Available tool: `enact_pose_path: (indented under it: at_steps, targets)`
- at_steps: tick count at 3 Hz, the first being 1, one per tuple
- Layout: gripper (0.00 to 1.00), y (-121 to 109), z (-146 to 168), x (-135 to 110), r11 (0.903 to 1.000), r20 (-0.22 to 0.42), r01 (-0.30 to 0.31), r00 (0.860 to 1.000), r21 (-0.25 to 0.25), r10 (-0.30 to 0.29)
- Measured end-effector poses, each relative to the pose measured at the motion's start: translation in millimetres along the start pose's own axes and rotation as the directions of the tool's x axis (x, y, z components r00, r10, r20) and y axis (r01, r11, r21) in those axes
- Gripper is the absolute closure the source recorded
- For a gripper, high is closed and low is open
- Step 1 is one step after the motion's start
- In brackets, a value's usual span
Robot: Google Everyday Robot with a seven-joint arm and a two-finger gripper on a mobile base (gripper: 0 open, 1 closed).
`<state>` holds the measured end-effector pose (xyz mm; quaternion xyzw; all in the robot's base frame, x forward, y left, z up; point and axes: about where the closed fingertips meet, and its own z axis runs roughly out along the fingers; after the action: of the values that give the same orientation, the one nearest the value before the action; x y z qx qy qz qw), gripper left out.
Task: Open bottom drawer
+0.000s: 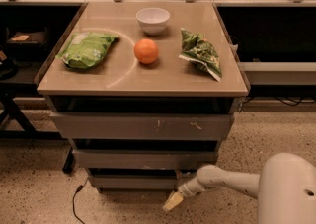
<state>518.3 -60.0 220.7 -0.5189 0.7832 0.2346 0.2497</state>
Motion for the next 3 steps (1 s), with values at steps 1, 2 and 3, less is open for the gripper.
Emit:
enact_pose_path:
  at_steps: [1, 2, 3]
  targets:
    - [0.00, -8, 9, 4, 0.9999, -0.010, 0.009, 1.000, 0.008, -0.009]
    - [0.00, -16, 18, 9, 0.9998, -0.022, 0.020, 1.000, 0.009, -0.020]
    - [0.00, -24, 28, 14, 0.9997, -0.028, 0.025, 0.999, 0.008, -0.025]
